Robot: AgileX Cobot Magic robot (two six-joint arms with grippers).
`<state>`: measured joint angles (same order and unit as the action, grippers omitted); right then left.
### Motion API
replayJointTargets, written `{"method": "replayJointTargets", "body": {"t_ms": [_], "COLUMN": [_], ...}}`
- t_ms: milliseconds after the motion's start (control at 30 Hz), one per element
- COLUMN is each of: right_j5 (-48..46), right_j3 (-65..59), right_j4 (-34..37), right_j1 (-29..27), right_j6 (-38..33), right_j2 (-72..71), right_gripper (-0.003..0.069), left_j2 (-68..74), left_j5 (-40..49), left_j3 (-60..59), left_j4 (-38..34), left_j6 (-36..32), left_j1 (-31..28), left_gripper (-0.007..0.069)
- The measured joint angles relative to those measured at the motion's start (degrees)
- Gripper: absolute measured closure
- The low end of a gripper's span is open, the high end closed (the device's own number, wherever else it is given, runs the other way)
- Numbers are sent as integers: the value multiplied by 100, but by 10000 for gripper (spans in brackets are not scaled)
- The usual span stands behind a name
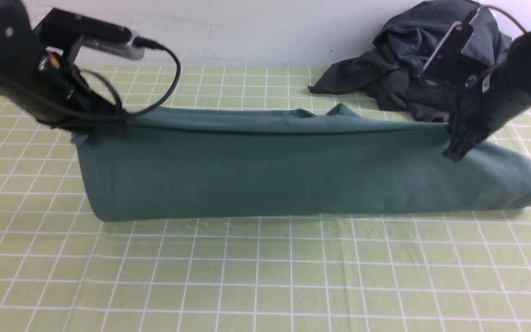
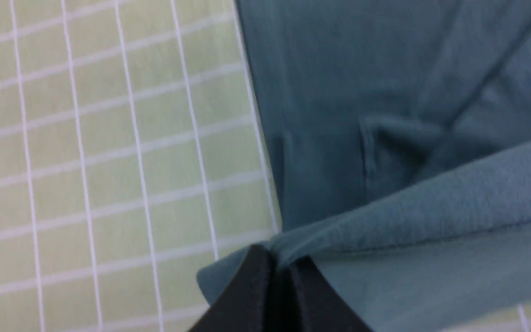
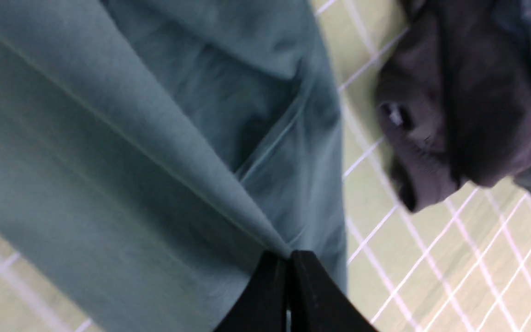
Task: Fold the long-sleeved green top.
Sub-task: Use both arms to drag the lower edge of the fabric forward and fold it over the upper edge, then use the right arm to clamp the right edge of the fabric
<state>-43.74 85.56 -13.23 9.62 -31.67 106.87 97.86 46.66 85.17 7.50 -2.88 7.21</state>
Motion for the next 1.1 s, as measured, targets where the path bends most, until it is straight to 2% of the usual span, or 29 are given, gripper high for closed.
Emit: {"method": "replayJointTargets", "body": {"t_ms": [100, 133, 267, 367, 467, 500, 567, 600, 633, 667, 800, 933, 1000, 1033, 1100], "right_j5": [19, 19, -7, 11, 137, 142, 150, 150, 88, -16, -559, -963, -1076, -1104, -1151], "right_j3": [859, 909, 1901, 2259, 2387, 2387, 2398, 2398, 2412, 2412, 2416, 2431, 2449, 2449, 2449], "right_j4": [0, 6, 22, 138, 378, 389, 427, 427, 415, 383, 205, 482, 1414, 1693, 2755], "right_j1": [-125, -125, -322, -399, -567, -579, -690, -703, -759, -777, -803, -826, -855, -855, -812], "right_j6": [0, 0, 81, 181, 606, 638, 986, 1057, 1346, 1521, 1946, 1986, 1629, 1496, 849], "right_j2": [718, 718, 1790, 2216, 2451, 2448, 2438, 2429, 2365, 2305, 2004, 1659, 1543, 1543, 1684], "right_gripper": [665, 665, 665, 654, 573, 573, 485, 477, 412, 381, 330, 366, 477, 506, 609], "left_j2": [1201, 1201, 3014, 3914, 4750, 4816, 5008, 5016, 5007, 4966, 4682, 4270, 3955, 3873, 3707], "left_j5": [82, 79, 371, 693, 1184, 1224, 1356, 1362, 1371, 1383, 1631, 2010, 2358, 2413, 2456], "left_j3": [1360, 1453, 3604, 4634, 5836, 5885, 6233, 6249, 6360, 6397, 6414, 6419, 6459, 6465, 6458], "left_j4": [23, 23, 18, 18, 52, 52, 69, 69, 75, 88, 254, 640, 667, 611, 219], "left_j6": [19, 18, 39, 39, 58, 68, 158, 174, 245, 251, 81, -181, -200, -200, -311], "left_j1": [-38, -38, -38, -38, -70, -77, -94, -94, -94, -94, -94, -94, -130, -134, -165], "left_gripper": [618, 618, 611, 567, 460, 444, 356, 340, 292, 258, 214, 211, 246, 263, 326]}}
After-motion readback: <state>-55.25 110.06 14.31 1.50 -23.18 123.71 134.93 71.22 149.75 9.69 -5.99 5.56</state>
